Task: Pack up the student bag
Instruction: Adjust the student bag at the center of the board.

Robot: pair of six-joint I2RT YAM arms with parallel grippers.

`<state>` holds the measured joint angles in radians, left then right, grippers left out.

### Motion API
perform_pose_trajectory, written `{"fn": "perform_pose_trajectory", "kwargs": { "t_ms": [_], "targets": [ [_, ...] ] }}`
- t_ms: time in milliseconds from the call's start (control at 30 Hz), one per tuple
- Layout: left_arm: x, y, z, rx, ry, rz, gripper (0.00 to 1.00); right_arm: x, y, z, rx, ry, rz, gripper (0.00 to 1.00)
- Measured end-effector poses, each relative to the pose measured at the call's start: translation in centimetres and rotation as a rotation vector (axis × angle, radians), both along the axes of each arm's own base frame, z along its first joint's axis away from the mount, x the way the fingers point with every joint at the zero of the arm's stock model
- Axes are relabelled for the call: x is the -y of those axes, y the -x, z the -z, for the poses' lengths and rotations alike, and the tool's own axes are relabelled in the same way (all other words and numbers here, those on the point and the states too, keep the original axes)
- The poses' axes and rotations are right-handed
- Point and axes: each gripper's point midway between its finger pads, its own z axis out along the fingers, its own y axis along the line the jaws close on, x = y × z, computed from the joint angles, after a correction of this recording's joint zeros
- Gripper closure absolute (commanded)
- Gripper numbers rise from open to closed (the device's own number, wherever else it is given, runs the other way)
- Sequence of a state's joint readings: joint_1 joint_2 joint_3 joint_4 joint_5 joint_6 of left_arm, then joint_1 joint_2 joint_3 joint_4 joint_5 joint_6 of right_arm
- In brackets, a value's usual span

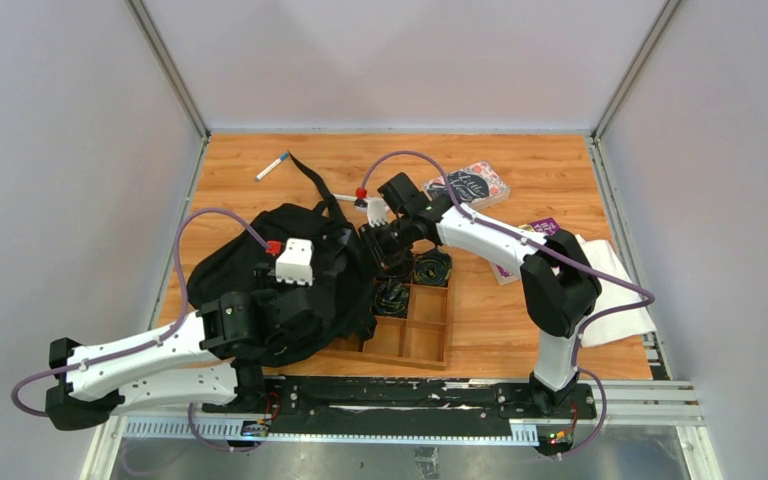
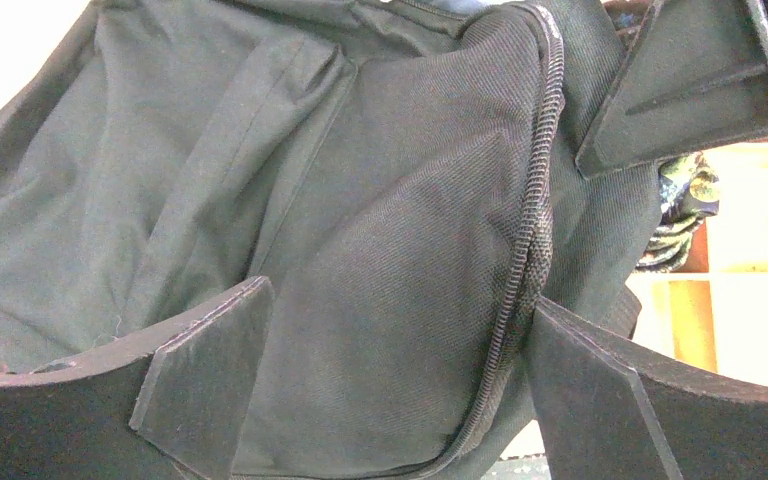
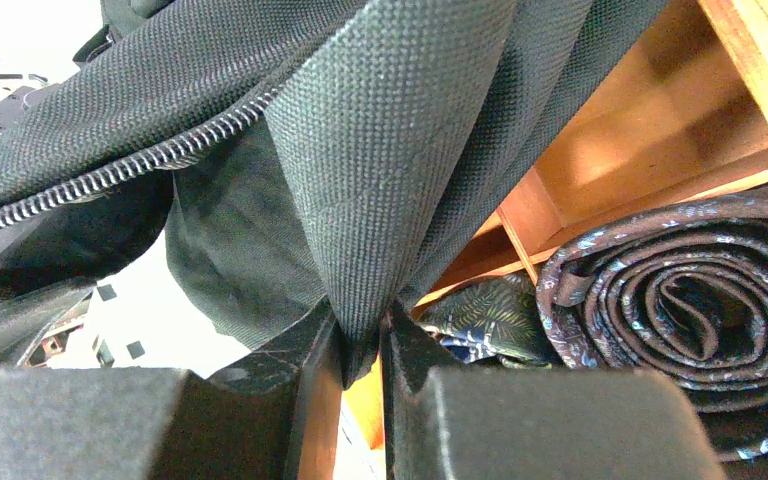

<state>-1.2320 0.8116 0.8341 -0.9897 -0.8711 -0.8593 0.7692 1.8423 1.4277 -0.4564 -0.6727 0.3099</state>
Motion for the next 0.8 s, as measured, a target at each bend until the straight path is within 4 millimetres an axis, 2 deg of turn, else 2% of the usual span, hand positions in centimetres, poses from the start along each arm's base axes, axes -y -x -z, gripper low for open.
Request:
{"fn": "perform_pose_trajectory", "kwargs": {
  "t_ms": [133,233,333,567,700,733,767,800],
  "targets": [
    [0.3,0.2,0.4,-0.021,0.000,0.005,0.03,0.1,-0.2,0.0,-0.001,0.000,0.005,0.79],
    [0.7,0.2,1.3,-0.045,-0.039,0.012,0.05,0.1,-0.2,0.0,-0.002,0.000,0.008,0.84],
    [0.7,0.2,2.0,-0.065,-0.100,0.005,0.08,0.1,-0.2,0.0,-0.003,0.001,0.009,0.82],
    [0.4,0.4,1.7,-0.083,-0.105,-0.025,0.27,0.2,-0.2,0.0,-0.004,0.001,0.009,0.81],
    [0.2,0.8,1.6,-0.102,-0.070,-0.029,0.32,0.2,-0.3,0.0,-0.005,0.001,0.011,0.79],
    [0.2,1.0,1.6,-0.108,-0.053,-0.029,0.36,0.2,-0.3,0.0,-0.004,0.001,0.011,0.79],
    [0.2,1.1,1.5,-0.112,-0.036,-0.029,0.44,0.2,-0.3,0.0,-0.004,0.001,0.011,0.78],
    [0.1,1.2,1.4,-0.114,-0.021,-0.031,0.64,0.2,-0.3,0.0,-0.005,0.001,0.011,0.77]
  ]
}}
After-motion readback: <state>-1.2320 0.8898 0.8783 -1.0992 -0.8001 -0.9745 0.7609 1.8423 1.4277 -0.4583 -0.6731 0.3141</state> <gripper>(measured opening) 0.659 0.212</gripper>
